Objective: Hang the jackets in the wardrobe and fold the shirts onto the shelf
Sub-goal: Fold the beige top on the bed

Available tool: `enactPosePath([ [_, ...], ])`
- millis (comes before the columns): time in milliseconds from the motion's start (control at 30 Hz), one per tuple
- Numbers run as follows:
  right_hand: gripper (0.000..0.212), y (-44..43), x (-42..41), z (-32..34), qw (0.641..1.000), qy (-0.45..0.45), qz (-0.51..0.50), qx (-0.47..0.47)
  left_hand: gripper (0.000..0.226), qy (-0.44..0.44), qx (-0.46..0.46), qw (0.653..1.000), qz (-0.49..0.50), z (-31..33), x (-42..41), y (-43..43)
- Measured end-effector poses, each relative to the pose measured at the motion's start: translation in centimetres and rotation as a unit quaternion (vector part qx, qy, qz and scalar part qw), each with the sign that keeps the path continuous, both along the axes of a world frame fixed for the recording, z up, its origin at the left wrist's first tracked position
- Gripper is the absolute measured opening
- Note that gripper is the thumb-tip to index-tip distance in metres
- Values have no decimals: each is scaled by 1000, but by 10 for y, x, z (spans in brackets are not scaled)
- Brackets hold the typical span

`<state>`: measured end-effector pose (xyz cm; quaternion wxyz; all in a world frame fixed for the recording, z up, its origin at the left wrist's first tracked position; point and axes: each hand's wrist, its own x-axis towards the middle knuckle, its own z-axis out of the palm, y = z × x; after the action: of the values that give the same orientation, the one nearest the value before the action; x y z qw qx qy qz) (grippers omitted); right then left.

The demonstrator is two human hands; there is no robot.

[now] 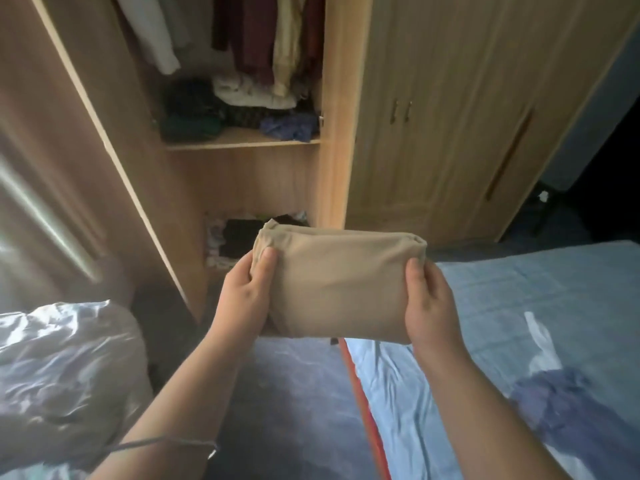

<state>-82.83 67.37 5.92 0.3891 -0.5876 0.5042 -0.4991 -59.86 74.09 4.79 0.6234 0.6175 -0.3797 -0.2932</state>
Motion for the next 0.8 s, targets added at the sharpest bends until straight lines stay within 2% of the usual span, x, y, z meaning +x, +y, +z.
enactPosePath([
  [233,22,-98,97,-14,997,4,73,25,45,17,6,997,80,-18,84,-67],
  [367,28,-186,152,-21,994,-3,112,-4,46,17,-5,993,114,-28,132,-142],
  [500,20,-283,203,-19,990,0,139,-26,41,-7,-18,989,149,-25,173,-226],
  [567,27,-326,227,-17,989,-2,146,-26,39,-16,-11,987,162,-17,194,-263],
  [667,48,-383,270,-18,987,-9,161,-8,36,-20,-11,981,190,-8,231,-311],
  [800,46,-446,328,-17,980,17,197,4,35,19,4,974,227,-11,282,-367],
])
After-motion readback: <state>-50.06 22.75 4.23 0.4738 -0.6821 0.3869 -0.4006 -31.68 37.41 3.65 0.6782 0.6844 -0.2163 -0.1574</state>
